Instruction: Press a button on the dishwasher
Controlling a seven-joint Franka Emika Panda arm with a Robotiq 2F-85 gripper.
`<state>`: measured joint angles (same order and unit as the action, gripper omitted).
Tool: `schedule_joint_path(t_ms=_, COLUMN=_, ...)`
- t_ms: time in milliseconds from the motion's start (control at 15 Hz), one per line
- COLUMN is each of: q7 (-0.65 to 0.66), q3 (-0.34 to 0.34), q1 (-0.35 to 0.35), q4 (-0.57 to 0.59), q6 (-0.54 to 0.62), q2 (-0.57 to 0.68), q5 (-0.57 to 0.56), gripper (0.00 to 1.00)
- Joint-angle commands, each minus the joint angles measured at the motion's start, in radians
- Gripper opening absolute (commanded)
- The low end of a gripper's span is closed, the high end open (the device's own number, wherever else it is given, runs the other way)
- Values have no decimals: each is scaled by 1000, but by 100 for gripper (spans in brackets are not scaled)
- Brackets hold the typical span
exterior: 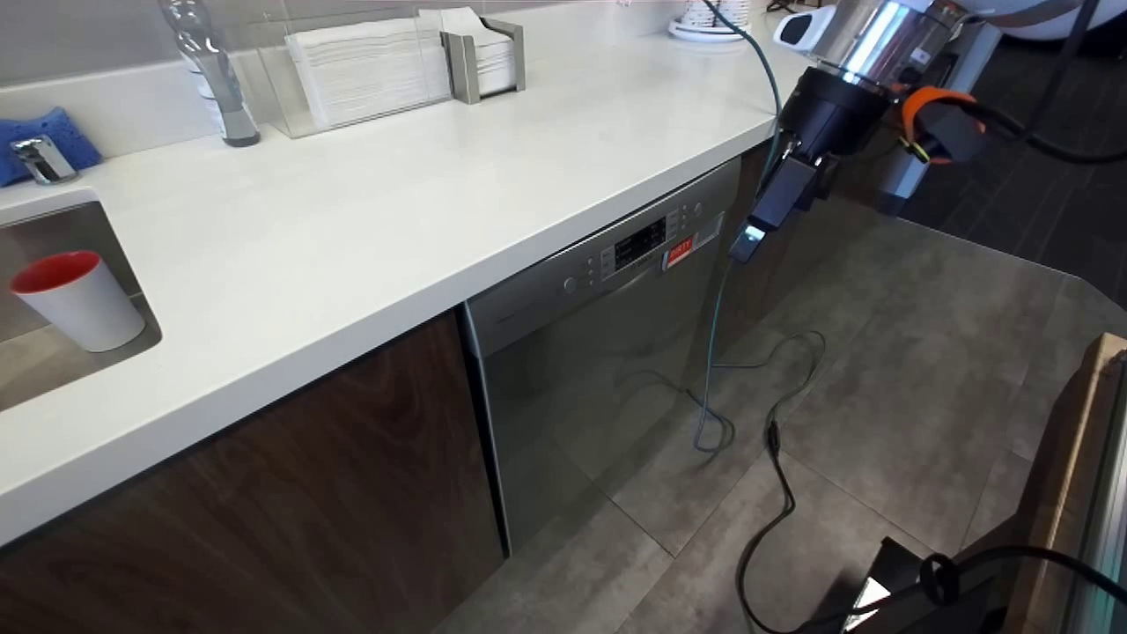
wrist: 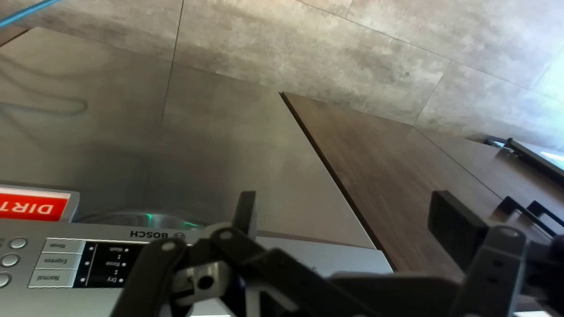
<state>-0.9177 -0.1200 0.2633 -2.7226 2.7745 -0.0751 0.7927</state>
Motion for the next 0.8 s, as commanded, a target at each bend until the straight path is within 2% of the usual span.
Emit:
schedule_joint_path(t_ms=0, q7=-17, q3=23, q1=33, q4=-10, q6=115, q2=32, q5=108, gripper=100)
schedule_joint_path(t_ms=400, q7=-138, q3=39, q1=77, q4=71, q6=170, q2=112, q5=365, gripper=100)
schedule_joint_path(t_ms=733, q7=-306, q3=47, q1=67, q4=196, q6=172, q2=235, q5=546, gripper=100)
